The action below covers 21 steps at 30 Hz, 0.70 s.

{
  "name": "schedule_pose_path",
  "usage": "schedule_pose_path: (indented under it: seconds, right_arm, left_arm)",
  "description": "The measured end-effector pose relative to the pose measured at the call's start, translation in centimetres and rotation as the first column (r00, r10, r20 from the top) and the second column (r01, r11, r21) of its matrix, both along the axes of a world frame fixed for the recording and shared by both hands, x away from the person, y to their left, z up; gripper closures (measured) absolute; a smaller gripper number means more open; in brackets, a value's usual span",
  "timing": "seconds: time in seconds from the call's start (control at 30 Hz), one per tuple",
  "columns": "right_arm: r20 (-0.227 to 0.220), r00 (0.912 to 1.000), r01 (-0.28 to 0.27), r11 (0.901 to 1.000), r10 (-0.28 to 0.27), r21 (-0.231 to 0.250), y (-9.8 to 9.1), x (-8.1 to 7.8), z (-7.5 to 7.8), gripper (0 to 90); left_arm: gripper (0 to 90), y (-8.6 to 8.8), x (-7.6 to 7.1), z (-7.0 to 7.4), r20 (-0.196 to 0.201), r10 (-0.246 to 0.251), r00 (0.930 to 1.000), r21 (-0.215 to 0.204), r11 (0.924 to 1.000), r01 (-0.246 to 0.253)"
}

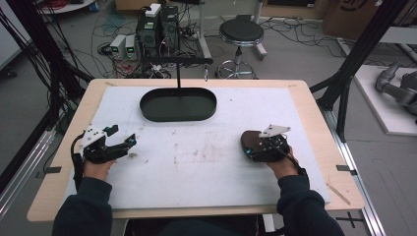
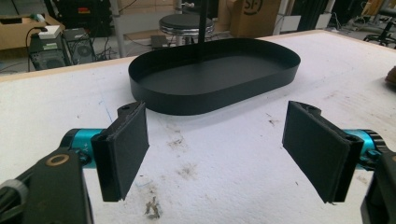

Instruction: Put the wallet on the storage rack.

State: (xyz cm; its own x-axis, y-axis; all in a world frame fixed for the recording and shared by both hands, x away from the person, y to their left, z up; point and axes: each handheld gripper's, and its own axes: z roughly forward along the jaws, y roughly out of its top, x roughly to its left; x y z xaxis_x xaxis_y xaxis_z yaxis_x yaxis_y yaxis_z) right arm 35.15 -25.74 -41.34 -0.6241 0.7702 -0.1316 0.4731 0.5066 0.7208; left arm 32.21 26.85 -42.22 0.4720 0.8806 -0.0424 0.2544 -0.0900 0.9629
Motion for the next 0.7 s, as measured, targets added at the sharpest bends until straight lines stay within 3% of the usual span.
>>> schedule_pose_path:
  seconds: [0.07, 0.13, 0.23, 0.37, 0.4, 0.43, 0.5, 0.53, 0.63, 0.67, 0.7]
  right_arm:
    - [-0.017, 0.9988, 0.046, 0.9986, -0.046, 0.027, -0.6, 0.6, -0.2, 23.2]
    - [-0.06, 0.997, 0.055, 0.9935, -0.049, 0.1, -1.2, 1.0, -0.4, 24.7]
    - [-0.069, 0.9959, 0.068, 0.9853, -0.057, 0.157, -1.8, 1.2, -0.4, 24.7]
    - [-0.057, 0.9862, 0.161, 0.98, -0.156, 0.117, -2.3, 1.6, -0.6, 21.0]
    - [-0.057, 0.9862, 0.161, 0.98, -0.156, 0.117, -2.3, 1.6, -0.6, 21.0]
    - [-0.06, 0.9788, 0.201, 0.9748, -0.196, 0.096, -2.3, 2.0, -0.9, 21.0]
    - [-0.056, 0.9764, 0.213, 0.9736, -0.208, 0.083, -2.3, 2.2, -1.1, 20.9]
    - [-0.09, 0.9713, 0.228, 0.9698, -0.22, 0.087, -2.3, 2.7, -1.6, 17.4]
    - [-0.118, 0.9666, 0.241, 0.9638, -0.227, 0.115, -2.7, 3.1, -1.9, 13.9]
    - [-0.178, 0.9605, 0.244, 0.9544, -0.214, 0.172, -3.3, 3.5, -2.3, 13.7]
    - [-0.202, 0.9585, 0.242, 0.9495, -0.201, 0.2, -3.6, 3.7, -2.6, 13.7]
  left_arm:
    - [22.5, 0.0, 0.0, 0.0, 0.0, -0.001, 1.0, -0.001, 1.0, 0.001]
    - [22.5, 0.1, 0.0, 0.0, 0.001, -0.002, 1.0, -0.002, 1.0, 0.002]
    - [22.5, 0.1, 0.0, 0.0, 0.0, 0.002, 1.0, -0.005, 1.0, -0.002]
    - [22.5, 0.0, 0.0, 0.0, -0.001, -0.004, 1.0, -0.001, 1.0, 0.004]
    - [22.5, 0.0, 0.0, 0.0, -0.001, -0.004, 1.0, -0.001, 1.0, 0.004]
    - [22.5, -0.1, 0.0, 0.0, -0.001, -0.007, 1.0, -0.004, 1.0, 0.007]
    - [22.6, -0.1, 0.0, 0.0, 0.0, -0.006, 1.0, -0.004, 1.0, 0.006]
    - [22.6, 0.0, 0.0, 0.0, -0.001, -0.004, 1.0, -0.004, 1.0, 0.004]
    - [22.6, 0.0, 0.0, 0.0, 0.0, -0.002, 1.0, -0.004, 1.0, 0.002]
    - [22.6, 0.0, 0.1, -0.1, -0.002, -0.002, 1.0, -0.004, 1.0, 0.002]
    - [22.6, -0.1, 0.1, -0.1, -0.003, -0.002, 1.0, -0.003, 1.0, 0.002]
